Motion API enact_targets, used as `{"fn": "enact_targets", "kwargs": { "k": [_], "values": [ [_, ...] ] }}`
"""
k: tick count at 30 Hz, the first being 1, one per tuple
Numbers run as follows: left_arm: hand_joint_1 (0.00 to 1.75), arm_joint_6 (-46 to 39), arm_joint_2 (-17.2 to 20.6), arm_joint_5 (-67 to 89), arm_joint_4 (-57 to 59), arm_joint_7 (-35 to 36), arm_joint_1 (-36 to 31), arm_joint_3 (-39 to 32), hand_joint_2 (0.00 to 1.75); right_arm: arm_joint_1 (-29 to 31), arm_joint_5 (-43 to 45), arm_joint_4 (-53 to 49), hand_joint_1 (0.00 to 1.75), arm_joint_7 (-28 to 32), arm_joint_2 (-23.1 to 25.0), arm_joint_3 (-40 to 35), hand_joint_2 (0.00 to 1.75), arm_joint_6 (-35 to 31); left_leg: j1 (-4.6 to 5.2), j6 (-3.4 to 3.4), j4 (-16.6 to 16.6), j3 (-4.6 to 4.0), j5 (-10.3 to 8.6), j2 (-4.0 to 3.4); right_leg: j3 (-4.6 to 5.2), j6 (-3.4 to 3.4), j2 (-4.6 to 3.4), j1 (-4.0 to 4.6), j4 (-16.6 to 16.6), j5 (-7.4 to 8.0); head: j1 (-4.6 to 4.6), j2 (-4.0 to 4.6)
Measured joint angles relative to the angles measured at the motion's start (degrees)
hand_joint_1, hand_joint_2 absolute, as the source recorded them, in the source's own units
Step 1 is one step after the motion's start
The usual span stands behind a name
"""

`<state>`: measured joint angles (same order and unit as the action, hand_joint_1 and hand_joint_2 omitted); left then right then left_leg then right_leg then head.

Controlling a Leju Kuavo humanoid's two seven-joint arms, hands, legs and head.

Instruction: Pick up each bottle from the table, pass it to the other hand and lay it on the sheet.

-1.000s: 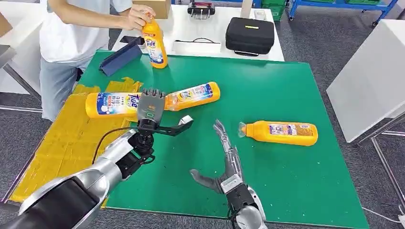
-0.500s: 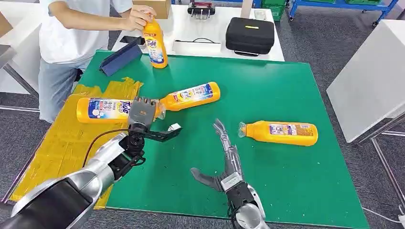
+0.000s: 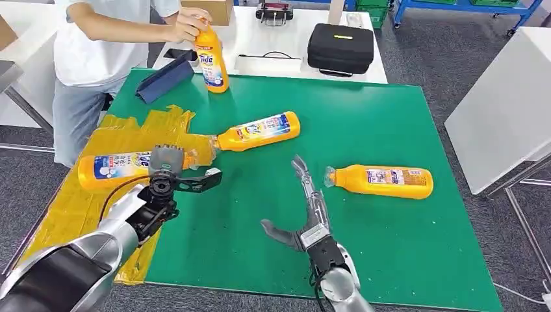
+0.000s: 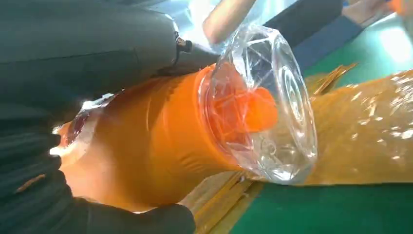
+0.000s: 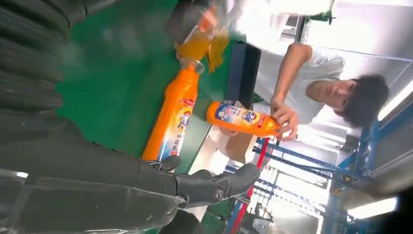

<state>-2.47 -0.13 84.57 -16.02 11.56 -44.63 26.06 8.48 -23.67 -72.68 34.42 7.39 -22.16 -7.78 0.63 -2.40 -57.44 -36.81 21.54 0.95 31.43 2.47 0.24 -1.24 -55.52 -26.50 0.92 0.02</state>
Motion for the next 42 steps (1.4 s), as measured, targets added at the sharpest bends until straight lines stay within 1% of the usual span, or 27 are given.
{"fn": "enact_targets", "kwargs": {
  "k": [4, 12, 13, 17, 22, 26, 31, 33, 36, 40, 42],
  "values": [
    [1.75, -1.5, 0.5, -1.2, 0.0, -0.8, 0.6, -2.4, 1.75, 0.6, 0.4, 0.8, 0.00, 0.0, 0.0, -0.3, 1.75, -0.5, 0.00, 0.00, 0.0, 0.00, 0.00, 0.00, 0.01, 0.00, 0.01, 0.00, 0.0, 0.00, 0.00, 0.00],
    [1.75, -4.8, 0.0, -4.7, 0.0, -6.5, 0.9, -8.7, 1.75, 0.6, 0.7, 0.9, 0.00, -0.1, -0.1, -0.9, 1.75, -0.6, 0.00, 0.00, 0.0, 0.00, 0.00, -0.01, 0.05, 0.00, 0.00, -0.01, 0.0, 0.00, 0.00, 0.00],
    [0.00, -4.9, -0.1, -4.8, 0.0, -6.7, 0.9, -9.4, 1.75, 0.6, 0.7, 0.9, 0.00, -0.1, -0.2, -1.0, 1.75, -0.6, 0.00, 0.00, 0.0, 0.00, 0.00, -0.01, 0.04, 0.00, 0.00, -0.02, 0.0, 0.00, 0.00, 0.00],
    [0.00, -5.8, -0.6, -5.8, 0.0, -8.3, 0.9, -11.2, 1.75, 0.5, 0.7, 0.9, 0.00, -0.1, -0.3, -1.0, 1.75, -0.6, 0.00, 0.00, 0.0, 0.01, 0.00, -0.01, 0.06, 0.00, 0.00, -0.02, 0.0, 0.00, 0.00, 0.00],
    [0.00, -7.9, -2.3, -11.7, -0.8, -16.1, 0.9, -16.5, 1.75, -0.4, 0.1, 0.5, 0.00, -0.3, -0.3, -1.0, 1.75, -0.6, 0.01, 0.00, 0.0, 0.00, 0.00, 0.01, 0.05, 0.00, 0.01, -0.03, 0.0, 0.00, -0.02, 0.00],
    [0.00, -8.1, -3.4, -12.5, -1.2, -16.9, 0.8, -19.1, 1.75, -0.9, 0.0, 0.2, 0.00, -0.3, -0.3, -1.0, 1.75, -0.6, 0.01, 0.00, 0.0, 0.01, 0.00, -0.04, 0.07, 0.00, -0.02, -0.03, 0.0, 0.00, 0.00, 0.00],
    [0.00, -8.3, -4.0, -13.3, -1.2, -18.0, 0.8, -20.6, 1.75, -1.2, 0.0, -0.1, 0.00, -0.4, -0.4, -1.0, 1.75, -0.6, 0.01, 0.00, 0.0, 0.01, 0.00, -0.04, 0.07, 0.00, -0.02, -0.02, 0.0, 0.00, 0.00, 0.00],
    [0.00, -8.8, -4.5, -17.5, -1.6, -23.0, 0.8, -22.1, 1.75, -1.2, 0.0, -0.1, 0.00, -0.4, -0.5, -1.0, 1.75, -0.5, 0.00, 0.00, 0.0, 0.01, -0.01, -0.01, 0.09, 0.00, 0.01, -0.02, 0.0, 0.00, 0.02, 0.00],
    [0.00, -8.2, -6.1, -27.8, -3.0, -34.3, 0.7, -26.7, 1.75, -1.7, -0.1, -0.2, 0.00, -0.4, -0.5, -1.0, 1.75, -0.4, 0.01, 0.00, 0.0, 0.00, -0.01, 0.01, 0.07, 0.00, 0.01, -0.03, 0.0, 0.00, 0.00, 0.00],
    [0.00, -3.9, -8.7, -38.4, -5.9, -43.7, 0.1, -31.3, 1.75, -2.6, -0.1, -0.6, 0.00, -0.1, -0.7, -1.0, 1.75, -0.6, 0.04, -0.01, 0.0, 0.00, -0.01, 0.01, 0.07, 0.00, 0.01, -0.08, 0.0, 0.00, 0.00, 0.00],
    [0.00, -1.2, -9.8, -43.2, -7.7, -46.8, 0.1, -32.8, 1.75, -3.2, -0.1, -1.0, 0.00, -0.1, -0.8, -1.0, 1.75, -0.8, 0.05, -0.01, 0.0, 0.00, -0.01, 0.01, 0.07, 0.00, 0.01, -0.09, 0.0, 0.00, 0.00, 0.00]
  ]
}}
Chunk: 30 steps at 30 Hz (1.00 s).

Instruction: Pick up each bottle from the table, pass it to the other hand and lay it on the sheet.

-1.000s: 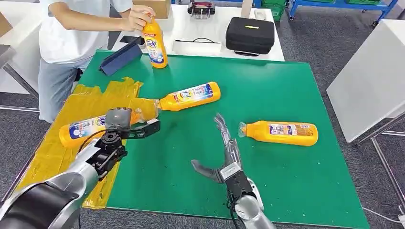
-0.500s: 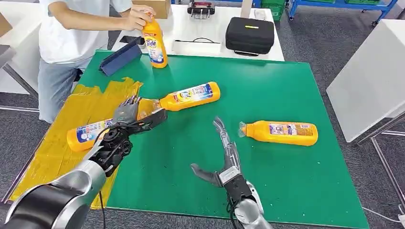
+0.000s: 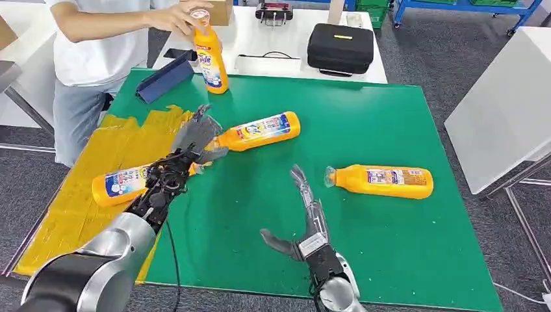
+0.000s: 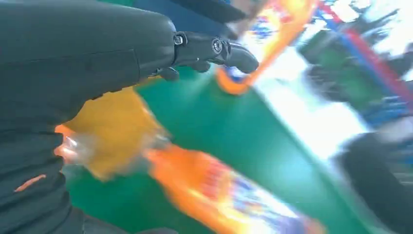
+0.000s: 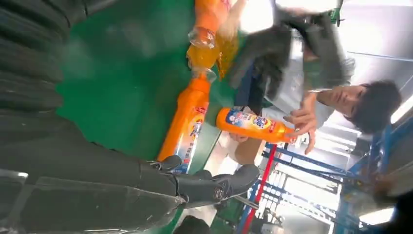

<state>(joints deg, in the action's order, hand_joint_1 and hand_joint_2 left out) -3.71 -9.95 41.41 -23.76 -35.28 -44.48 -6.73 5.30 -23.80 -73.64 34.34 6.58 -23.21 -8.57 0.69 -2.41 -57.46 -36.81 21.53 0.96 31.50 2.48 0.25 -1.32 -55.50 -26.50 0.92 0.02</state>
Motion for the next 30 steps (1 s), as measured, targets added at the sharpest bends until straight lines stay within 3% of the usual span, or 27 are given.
{"fn": "enact_targets", "kwargs": {
  "k": [4, 16, 17, 22, 30],
  "values": [
    [0.00, 5.3, -2.3, -8.2, -4.2, -3.6, 0.6, -0.7, 1.75, -0.9, 0.0, -0.8, 0.00, 0.0, -0.1, 0.2, 1.75, -0.6, 0.00, 0.00, 0.0, 0.00, 0.00, 0.00, -0.03, 0.00, 0.00, 0.01, 0.0, 0.00, 0.00, 0.00],
    [0.00, 5.9, -3.7, -11.1, -7.3, -3.7, 1.3, -0.7, 1.75, -1.3, 0.0, -1.2, 0.00, 0.0, -0.2, 0.4, 1.75, -0.7, -0.01, 0.00, 0.0, 0.01, 0.00, -0.05, -0.02, 0.01, -0.02, 0.03, 0.0, 0.01, 0.00, 0.00],
    [0.00, 10.5, -4.4, -17.8, -9.0, -4.6, 1.9, -0.2, 1.75, -1.3, 0.3, -1.2, 0.00, 0.0, -0.2, 0.8, 1.75, -0.9, -0.02, 0.00, 0.0, 0.01, 0.00, -0.03, -0.02, 0.01, -0.01, 0.03, 0.0, 0.01, 0.00, 0.00],
    [0.00, 19.1, -7.6, -31.7, -15.7, -2.8, 6.2, 5.0, 1.75, 1.0, 3.0, -0.9, 0.00, -1.1, 0.8, 1.7, 1.75, -0.5, 0.06, -0.01, 0.0, -0.01, 0.01, -0.02, -0.04, 0.01, -0.01, -0.03, 0.0, 0.00, 0.00, 0.00],
    [0.00, 19.2, -8.8, -42.1, -25.5, -1.8, 14.9, 15.8, 1.75, 3.5, 8.9, -0.5, 0.00, -0.9, 3.1, 3.1, 1.75, 2.1, 0.06, -0.01, 0.0, -0.01, 0.01, -0.03, -0.02, 0.01, -0.01, -0.01, 0.0, 0.00, 0.00, 0.00]
  ]
}}
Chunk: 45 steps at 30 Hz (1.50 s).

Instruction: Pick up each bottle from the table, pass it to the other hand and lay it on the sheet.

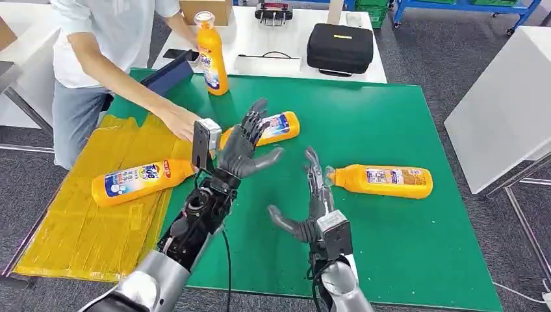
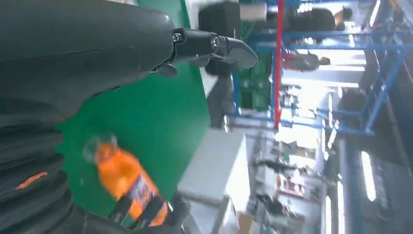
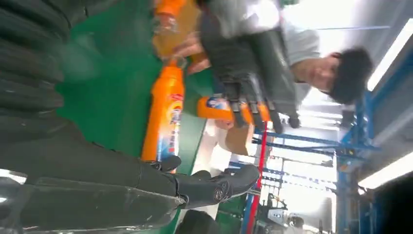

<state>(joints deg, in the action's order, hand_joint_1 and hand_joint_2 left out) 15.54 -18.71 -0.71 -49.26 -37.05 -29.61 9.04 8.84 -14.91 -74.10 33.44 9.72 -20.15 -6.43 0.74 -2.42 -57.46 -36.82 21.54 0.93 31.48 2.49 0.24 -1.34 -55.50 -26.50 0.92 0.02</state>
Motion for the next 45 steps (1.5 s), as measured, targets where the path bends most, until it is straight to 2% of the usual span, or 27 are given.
{"fn": "enact_targets", "kwargs": {
  "k": [8, 11, 16, 26, 34, 39, 45],
  "values": [
    [0.00, 2.7, 0.0, -3.3, -5.8, -0.2, 5.6, 5.3, 1.75, 1.5, 5.0, 0.4, 0.00, 0.1, 1.5, 1.1, 1.75, 0.8, -0.01, 0.01, 0.0, -0.01, 0.01, 0.00, 0.00, 0.00, -0.01, 0.00, 0.0, 0.00, 0.02, 0.00],
    [0.00, 1.8, 0.3, -3.0, -6.7, -0.5, 6.3, 5.5, 1.75, 1.9, 9.2, 1.0, 0.00, 0.5, 1.7, 1.9, 1.75, 1.4, 0.00, 0.00, 0.0, -0.01, 0.01, 0.04, -0.01, 0.00, 0.02, 0.00, 0.0, 0.00, 0.04, 0.00],
    [0.00, 1.0, 0.8, -2.5, -7.1, -1.1, 7.3, 5.6, 1.75, 2.4, 11.1, 1.6, 0.00, 1.0, 1.7, 2.8, 1.75, 1.6, 0.00, 0.00, 0.0, 0.00, 0.00, 0.04, -0.02, 0.01, 0.00, -0.01, 0.0, 0.00, 0.00, 0.00],
    [0.00, -1.4, 2.7, -1.8, -11.5, -1.3, 9.7, 4.5, 1.75, 0.3, 11.3, 0.5, 0.00, 1.9, 0.7, 7.0, 1.75, -3.4, 0.00, 0.00, 0.0, -0.02, 0.01, 0.04, 0.02, 0.01, 0.02, -0.01, 0.0, 0.00, 0.02, 0.00],
    [0.00, -2.0, 3.4, -1.1, -15.0, -0.6, 11.9, 3.7, 1.75, -4.8, 5.1, -2.7, 0.00, -0.5, -0.8, 13.2, 1.75, -13.8, 0.02, -0.02, 0.0, -0.03, 0.02, 0.08, 0.03, 0.01, 0.03, -0.02, 0.0, 0.00, 0.00, 0.00],
    [0.00, -1.9, 3.4, -0.1, -16.2, 0.0, 12.6, 3.3, 1.75, -7.9, -1.6, -5.4, 0.00, -2.8, -1.2, 18.0, 1.75, -16.7, 0.04, -0.03, 0.0, -0.03, 0.03, 0.08, 0.03, 0.01, 0.03, -0.02, 0.0, 0.00, 0.02, 0.00],
    [0.00, -1.0, 3.4, 0.7, -16.5, 0.0, 13.1, 3.1, 1.75, -8.0, -14.5, -5.3, 0.00, -8.0, -1.8, 20.2, 1.75, -15.8, 0.03, -0.02, 0.0, -0.03, 0.03, 0.04, 0.02, 0.01, 0.01, -0.01, 0.0, 0.00, 0.02, 0.00]
  ]
}}
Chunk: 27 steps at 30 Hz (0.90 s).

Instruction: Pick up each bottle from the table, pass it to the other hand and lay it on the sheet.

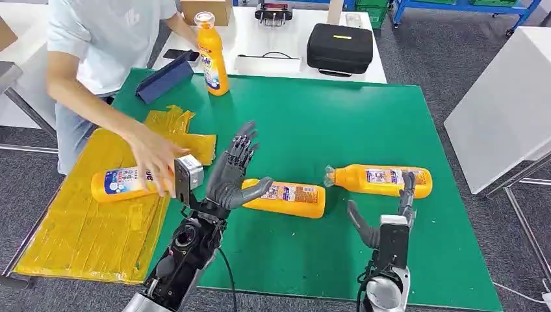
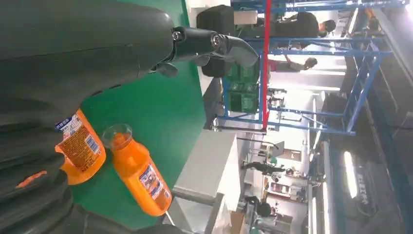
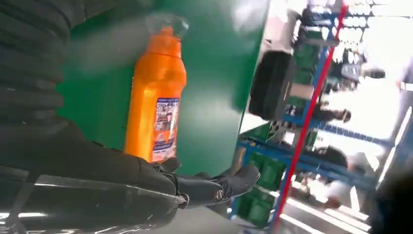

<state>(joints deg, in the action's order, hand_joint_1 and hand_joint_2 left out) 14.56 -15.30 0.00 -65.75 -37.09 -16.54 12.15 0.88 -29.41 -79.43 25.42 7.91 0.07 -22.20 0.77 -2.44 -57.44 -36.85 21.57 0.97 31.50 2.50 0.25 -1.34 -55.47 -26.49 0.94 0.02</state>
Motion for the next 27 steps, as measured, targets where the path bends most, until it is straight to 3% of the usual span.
{"fn": "enact_targets", "kwargs": {
  "k": [3, 11, 15, 27],
  "values": [
    [0.00, 1.5, 0.0, 0.2, 0.1, -0.1, 0.0, 0.0, 1.75, 1.9, -7.5, 2.1, 0.00, -3.3, -0.8, -0.5, 1.75, 4.4, 0.00, -0.01, 0.0, 0.01, -0.02, -0.01, 0.01, 0.00, 0.00, 0.00, 0.0, 0.00, 0.00, 0.00],
    [0.00, 1.7, -0.1, 0.5, 0.2, -0.5, 0.0, 0.0, 1.75, 3.9, -9.3, 4.6, 0.00, -4.3, -1.5, -0.7, 1.75, 5.5, 0.02, -0.03, 0.0, 0.00, -0.02, 0.01, -0.01, 0.01, 0.02, -0.02, 0.0, 0.00, 0.00, -0.02],
    [0.00, 3.7, -0.1, 1.1, 0.7, -1.2, -0.2, 0.0, 1.75, 6.0, -15.6, 6.9, 0.00, -5.9, -2.4, -1.9, 1.75, 10.3, 0.01, -0.02, 0.0, -0.02, -0.01, -0.07, 0.00, 0.02, -0.04, 0.00, 0.0, 0.02, 0.02, 0.00],
    [0.00, 6.8, -1.8, 1.3, 5.8, -2.7, -3.2, 1.1, 1.75, 30.6, -19.2, 36.7, 0.00, -5.8, -4.3, -7.1, 1.75, 21.6, 0.02, -0.19, 0.0, -0.03, -0.32, -0.07, 0.03, 0.14, -0.04, -0.01, 0.0, 0.34, 0.00, 0.00]
  ]
}}
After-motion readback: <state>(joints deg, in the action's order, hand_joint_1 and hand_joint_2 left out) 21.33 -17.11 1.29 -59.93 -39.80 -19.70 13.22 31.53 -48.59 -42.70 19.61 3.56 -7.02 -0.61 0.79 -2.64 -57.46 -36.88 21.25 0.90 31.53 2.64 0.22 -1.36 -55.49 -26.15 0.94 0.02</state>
